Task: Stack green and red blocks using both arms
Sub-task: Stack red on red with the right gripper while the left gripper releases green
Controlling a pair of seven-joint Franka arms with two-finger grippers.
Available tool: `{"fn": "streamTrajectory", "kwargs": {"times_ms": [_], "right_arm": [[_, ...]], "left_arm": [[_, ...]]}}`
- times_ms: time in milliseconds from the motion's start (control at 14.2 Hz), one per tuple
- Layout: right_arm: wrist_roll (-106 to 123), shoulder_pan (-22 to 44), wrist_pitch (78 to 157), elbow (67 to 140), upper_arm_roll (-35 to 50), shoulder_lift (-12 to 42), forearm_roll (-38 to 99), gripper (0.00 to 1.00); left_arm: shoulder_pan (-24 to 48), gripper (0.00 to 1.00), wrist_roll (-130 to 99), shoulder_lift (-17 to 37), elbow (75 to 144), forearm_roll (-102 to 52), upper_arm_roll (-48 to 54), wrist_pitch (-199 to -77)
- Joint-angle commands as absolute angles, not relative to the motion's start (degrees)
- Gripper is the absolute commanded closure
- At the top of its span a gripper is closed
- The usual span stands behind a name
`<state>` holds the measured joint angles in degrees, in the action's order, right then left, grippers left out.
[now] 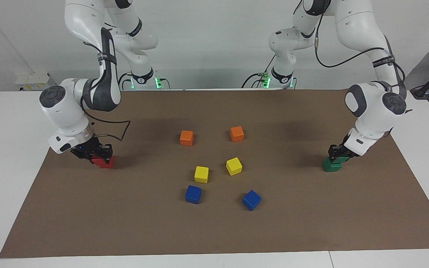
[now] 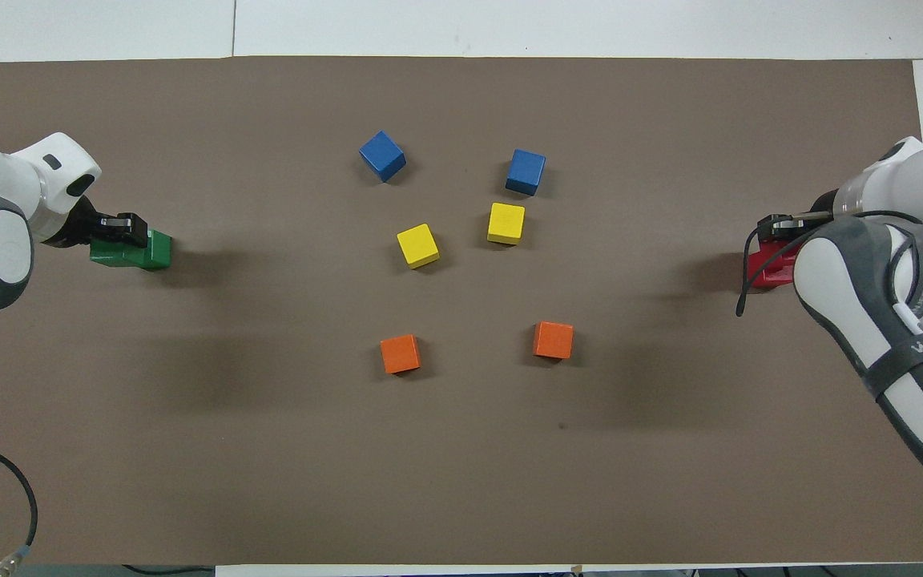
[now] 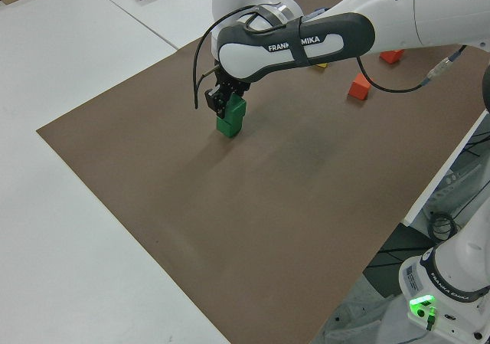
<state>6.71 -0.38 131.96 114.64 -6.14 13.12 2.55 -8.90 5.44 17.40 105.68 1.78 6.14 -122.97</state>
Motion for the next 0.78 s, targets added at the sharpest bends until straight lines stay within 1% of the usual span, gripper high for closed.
{"fn": "streamTrajectory", "kwargs": {"times_ms": [0,282,353,423,494,564,705], "right_arm": [[8.0,-1.2,134.5,117.2,-5.2,11.2,3.4,1.00],[7.6,-1.5,134.6,118.2,-5.2,11.2,3.4,1.00],[7.6,-1.9,134.6,118.4,-5.2,11.2,3.4,1.00],[7.6,-2.1,134.6,118.6,-5.2,11.1,3.4,0.04],[7.6,-2.0,134.6,118.5,-5.2,11.1,3.4,0.00],[7.7,-1.9,134.6,118.4,-5.2,11.2,3.4,0.00],[7.6,-1.2,130.3,116.0,-5.3,10.7,2.5,0.00]], "left_arm": [[-9.1,1.00,5.2,17.2,106.6,0.9,6.3,-125.2],[-8.8,1.00,5.5,18.1,107.0,0.9,6.3,-125.9],[-8.9,0.88,5.6,18.0,107.4,1.0,6.3,-126.5],[-8.9,0.75,5.6,18.0,107.6,1.0,6.3,-126.9],[-8.8,0.26,5.5,17.9,107.9,1.0,6.3,-127.4],[-8.7,0.00,5.5,18.0,107.8,1.0,6.3,-127.7],[-8.4,0.00,5.5,18.0,105.9,1.1,6.3,-126.9]]}}
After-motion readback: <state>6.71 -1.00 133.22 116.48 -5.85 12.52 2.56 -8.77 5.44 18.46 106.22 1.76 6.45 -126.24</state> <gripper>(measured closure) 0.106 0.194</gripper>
